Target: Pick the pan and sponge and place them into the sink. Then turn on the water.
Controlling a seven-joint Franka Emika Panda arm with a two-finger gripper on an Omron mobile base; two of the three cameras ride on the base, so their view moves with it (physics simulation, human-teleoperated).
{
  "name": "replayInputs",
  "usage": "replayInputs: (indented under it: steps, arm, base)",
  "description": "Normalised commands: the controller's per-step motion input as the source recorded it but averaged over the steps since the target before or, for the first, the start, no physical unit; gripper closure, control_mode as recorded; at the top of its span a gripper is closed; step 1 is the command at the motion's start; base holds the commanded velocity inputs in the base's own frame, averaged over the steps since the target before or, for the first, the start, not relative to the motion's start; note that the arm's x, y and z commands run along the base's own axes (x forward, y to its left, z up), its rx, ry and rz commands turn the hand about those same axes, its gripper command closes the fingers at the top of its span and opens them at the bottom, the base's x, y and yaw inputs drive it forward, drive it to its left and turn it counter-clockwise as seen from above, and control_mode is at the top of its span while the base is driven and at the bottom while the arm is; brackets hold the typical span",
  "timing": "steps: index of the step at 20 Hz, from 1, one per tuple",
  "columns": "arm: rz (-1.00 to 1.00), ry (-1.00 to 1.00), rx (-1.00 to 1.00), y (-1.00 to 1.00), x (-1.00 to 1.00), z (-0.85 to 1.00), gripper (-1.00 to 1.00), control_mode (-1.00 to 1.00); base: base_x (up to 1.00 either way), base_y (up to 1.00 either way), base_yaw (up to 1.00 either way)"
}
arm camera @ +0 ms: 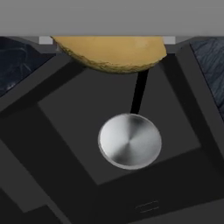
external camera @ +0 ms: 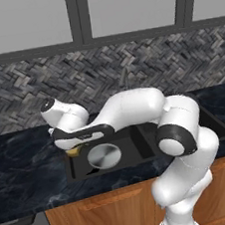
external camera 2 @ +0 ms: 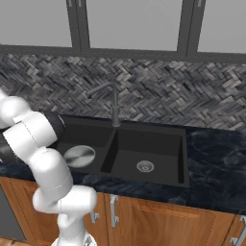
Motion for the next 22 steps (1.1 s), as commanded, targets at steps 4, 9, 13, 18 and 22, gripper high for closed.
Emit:
replayInputs:
  steps: [4,9,13,18,22]
  arm:
    - [-0.04,-0.11,0.03,-0.36,-0.02,0.0,1.0,-1.0]
    - [-0.02,-0.05,0.08,-0.39,-0.01,0.0,1.0,-1.0]
    - [-0.01,-0.01,0.05,-0.29,0.03,-0.01,1.0,-1.0]
    - [0.0,0.0,0.0,-0.21,0.09,-0.04,1.0,-1.0]
    - [-0.05,0.01,0.0,-0.15,0.17,-0.07,1.0,-1.0]
  base:
    - [0.0,0.0,0.0]
    - [0.0,0.0,0.0]
    - [0.0,0.0,0.0]
    - [0.0,0.0,0.0]
    - [0.0,0.0,0.0]
